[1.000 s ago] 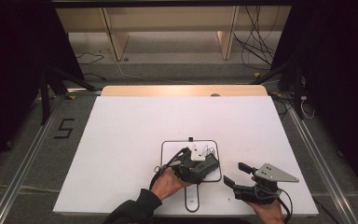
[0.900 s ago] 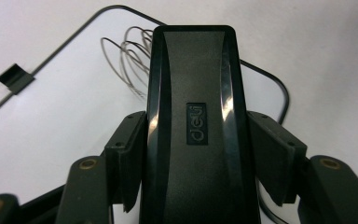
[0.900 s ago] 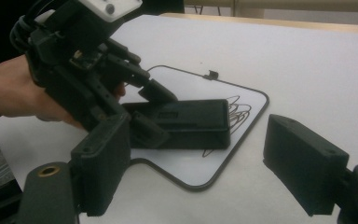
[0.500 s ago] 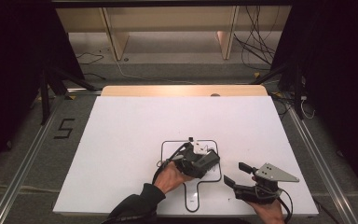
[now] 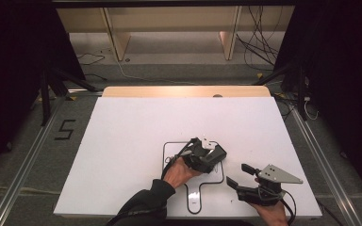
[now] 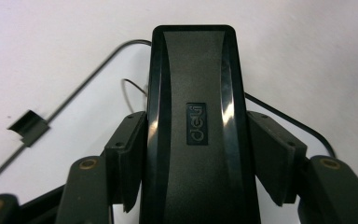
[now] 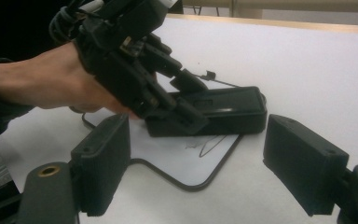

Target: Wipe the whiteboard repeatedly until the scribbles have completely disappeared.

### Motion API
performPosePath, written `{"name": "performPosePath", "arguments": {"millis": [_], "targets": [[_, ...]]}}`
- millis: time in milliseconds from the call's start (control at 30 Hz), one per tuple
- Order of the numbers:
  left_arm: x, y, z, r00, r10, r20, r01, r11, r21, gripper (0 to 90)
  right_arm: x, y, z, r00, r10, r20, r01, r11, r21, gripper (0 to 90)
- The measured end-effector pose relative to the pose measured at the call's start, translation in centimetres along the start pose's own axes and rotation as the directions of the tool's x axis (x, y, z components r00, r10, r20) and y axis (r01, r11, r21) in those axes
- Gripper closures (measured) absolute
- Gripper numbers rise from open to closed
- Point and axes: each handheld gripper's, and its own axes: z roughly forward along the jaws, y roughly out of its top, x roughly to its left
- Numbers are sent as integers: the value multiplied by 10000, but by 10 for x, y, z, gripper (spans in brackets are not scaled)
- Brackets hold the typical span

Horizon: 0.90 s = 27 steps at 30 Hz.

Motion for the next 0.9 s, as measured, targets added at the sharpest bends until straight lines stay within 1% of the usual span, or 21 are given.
{"name": "performPosePath", "arguments": {"millis": [67, 133, 233, 300, 333, 400, 433, 500, 567, 700, 767, 833, 900], "targets": [[-2, -1, 0, 9999, 107, -46, -107, 9999, 2, 405, 0, 0, 0, 10000, 19, -5, -19, 10000, -6, 239], [-6, -2, -1, 9999, 91, 123, -91, 9999, -42, 405, -1, 0, 0, 10000, 14, -10, -14, 10000, -1, 239], [-18, -5, -4, 9985, 473, 289, -474, 9989, 23, 405, -1, 0, 1, 10000, 1, -9, -1, 10000, 26, 239], [-27, -7, -5, 9970, 621, 468, -620, 9981, -25, 405, 0, 0, 1, 10000, -24, 0, 24, 10000, 37, 239], [-31, -8, -6, 9958, 746, 527, -745, 9972, -31, 405, 0, 0, 1, 10000, -13, -5, 13, 10000, 13, 238], [-38, -8, -5, 9945, 866, 586, -864, 9962, -64, 405, 0, 0, 1, 10000, -41, 1, 41, 10000, 23, 238], [-38, -7, -5, 9939, 917, 617, -917, 9958, -35, 405, 0, 0, 1, 10000, -49, 3, 49, 10000, 23, 238], [-36, -6, -3, 9946, 842, 605, -838, 9964, -85, 405, 0, 0, 1, 10000, -51, 3, 51, 10000, 22, 238], [-32, -2, 0, 9959, 812, 410, -810, 9967, -63, 405, 0, 0, 1, 10000, -42, 10, 42, 10000, 14, 238], [-17, 7, 8, 9989, 465, 89, -465, 9989, -58, 405, -1, 0, 0, 10000, -12, 16, 12, 10000, -5, 239], [-10, 10, 11, 9996, 284, 0, -284, 9996, -80, 405, -1, 0, 0, 10000, 0, 26, 0, 10000, -19, 239], [-7, 12, 12, 9999, 153, -62, -153, 9999, -80, 405, -1, 0, 0, 10000, 28, 28, -28, 10000, -25, 239], [-7, 12, 12, 9999, 116, -88, -116, 9999, -96, 405, -2, 0, -1, 10000, 20, 14, -20, 10000, -30, 238]]}}
